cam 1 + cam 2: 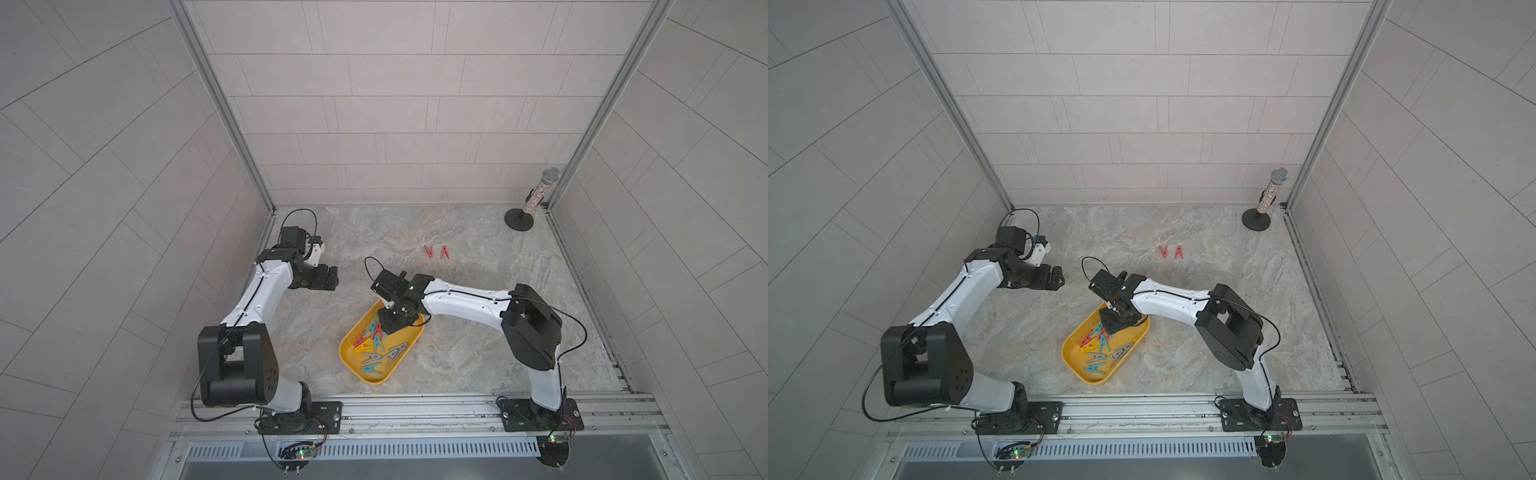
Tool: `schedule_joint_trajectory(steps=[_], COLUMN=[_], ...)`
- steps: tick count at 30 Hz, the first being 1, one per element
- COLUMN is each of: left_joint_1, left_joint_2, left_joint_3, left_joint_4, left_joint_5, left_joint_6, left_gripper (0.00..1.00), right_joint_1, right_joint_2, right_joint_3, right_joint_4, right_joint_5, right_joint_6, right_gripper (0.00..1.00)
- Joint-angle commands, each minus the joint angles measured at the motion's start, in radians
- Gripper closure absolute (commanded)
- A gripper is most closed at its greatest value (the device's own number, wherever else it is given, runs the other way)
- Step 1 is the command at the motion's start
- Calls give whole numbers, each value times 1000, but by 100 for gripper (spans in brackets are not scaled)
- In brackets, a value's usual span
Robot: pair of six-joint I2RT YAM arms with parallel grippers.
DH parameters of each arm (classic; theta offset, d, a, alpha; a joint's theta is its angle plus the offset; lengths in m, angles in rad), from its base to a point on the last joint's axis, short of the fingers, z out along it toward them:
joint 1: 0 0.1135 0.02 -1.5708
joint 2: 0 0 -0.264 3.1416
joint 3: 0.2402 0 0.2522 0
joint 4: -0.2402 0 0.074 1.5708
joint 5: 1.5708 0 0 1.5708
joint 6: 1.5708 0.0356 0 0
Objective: Take the clothespins out of the storage box
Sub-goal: Pick up the clothespin from the storage box.
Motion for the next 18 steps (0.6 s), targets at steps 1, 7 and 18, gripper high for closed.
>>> schedule_joint_trajectory(steps=[1, 7, 18], left_joint_1=[4, 5, 5], left_joint_2=[-28, -47, -56], left_joint_3=[10, 10, 10], left_joint_4=[-4, -5, -5], left_joint_5=[16, 18, 24], left_joint_6=[-10, -10, -8], left_gripper=[0, 0, 0], right_joint_1=[3, 8, 18], right_joint_2=[25, 86, 136], right_joint_3=[27, 93, 133], right_joint_4=[-42, -115, -186], right_joint_5=[13, 61, 113], right_joint_6=[55, 78, 74], right_gripper=[57, 54, 58])
